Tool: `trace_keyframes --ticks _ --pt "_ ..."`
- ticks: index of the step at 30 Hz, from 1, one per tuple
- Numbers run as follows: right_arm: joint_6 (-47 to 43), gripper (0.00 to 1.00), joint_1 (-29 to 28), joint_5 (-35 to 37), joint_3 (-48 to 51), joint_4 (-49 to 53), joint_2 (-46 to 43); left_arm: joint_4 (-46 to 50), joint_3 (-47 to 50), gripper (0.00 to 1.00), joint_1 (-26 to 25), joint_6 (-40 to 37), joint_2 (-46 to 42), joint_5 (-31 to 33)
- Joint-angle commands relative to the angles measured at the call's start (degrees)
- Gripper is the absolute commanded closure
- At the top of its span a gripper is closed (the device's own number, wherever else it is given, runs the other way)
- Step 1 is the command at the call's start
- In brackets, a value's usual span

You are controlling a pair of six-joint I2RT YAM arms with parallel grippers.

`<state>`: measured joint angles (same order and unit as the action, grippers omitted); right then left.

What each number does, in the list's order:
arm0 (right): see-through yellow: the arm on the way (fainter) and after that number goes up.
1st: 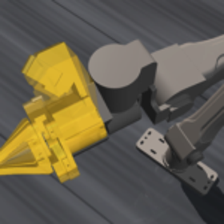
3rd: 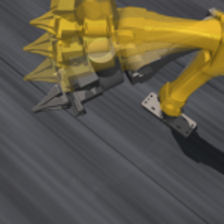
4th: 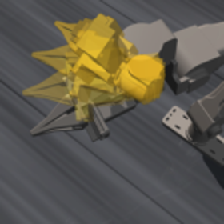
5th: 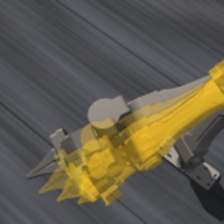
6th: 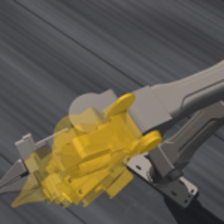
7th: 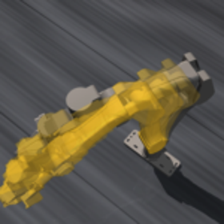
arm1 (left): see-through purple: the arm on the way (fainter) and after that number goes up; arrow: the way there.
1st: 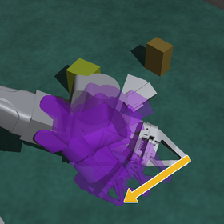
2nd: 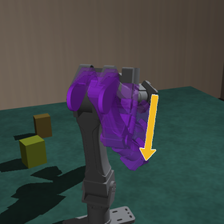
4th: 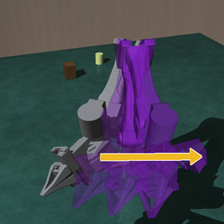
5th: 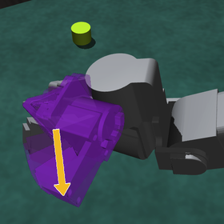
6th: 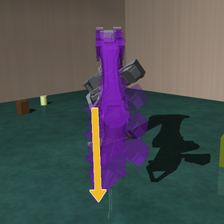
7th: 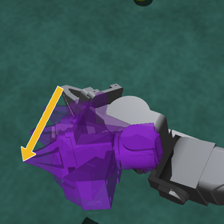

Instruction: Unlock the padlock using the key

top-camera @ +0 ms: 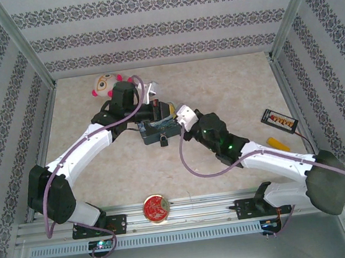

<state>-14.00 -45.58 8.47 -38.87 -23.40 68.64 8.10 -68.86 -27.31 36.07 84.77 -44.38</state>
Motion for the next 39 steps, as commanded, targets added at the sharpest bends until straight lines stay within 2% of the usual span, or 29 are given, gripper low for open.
trace_keyframes --ticks 1,6,9,15,17,21,24,26,31,36,39 --pt "6.29 1.00 2.95 -6.02 1.92 -0.61 -3.67 -3.32 -0.99 0.99 0.83 0.13 -2.11 1.37" --pt "8.07 1.00 4.15 -8.24 2.06 0.25 -4.47 -4.93 -0.78 0.83 0.81 0.53 -2.31 0.99" --pt "8.76 1.00 4.13 -8.72 1.54 0.64 -3.68 -6.72 -0.29 0.65 0.91 1.07 -2.58 0.94" --pt "11.22 1.00 4.89 -12.41 0.46 1.13 -2.12 -12.70 2.52 0.40 2.24 3.39 -4.72 1.50" --pt "13.74 1.00 6.52 -17.68 -0.91 2.77 -1.31 -16.41 4.34 0.37 3.44 4.40 -5.55 0.79" --pt "23.18 1.00 13.51 -36.79 -4.19 4.55 2.22 -22.14 7.35 0.31 6.65 4.21 -7.24 -2.28" --pt "30.10 1.00 17.81 -48.79 -5.74 2.69 5.28 -20.03 7.84 0.27 7.78 -0.24 -8.87 -3.66" --pt "33.72 1.00 19.30 -54.34 -6.20 0.68 6.84 -16.03 7.08 0.24 7.78 -4.20 -9.69 -4.43" --pt "37.79 1.00 20.07 -62.74 -7.92 -1.38 8.90 -6.25 4.52 0.21 7.72 -11.51 -9.38 -6.69" --pt "43.33 1.00 20.07 -70.03 -10.23 -4.77 10.37 -6.53 4.41 0.21 7.55 -12.63 -7.96 -12.55" --pt "44.54 1.00 20.05 -71.40 -10.69 -5.20 9.87 -6.42 4.65 0.22 7.45 -13.90 -8.06 -14.31"
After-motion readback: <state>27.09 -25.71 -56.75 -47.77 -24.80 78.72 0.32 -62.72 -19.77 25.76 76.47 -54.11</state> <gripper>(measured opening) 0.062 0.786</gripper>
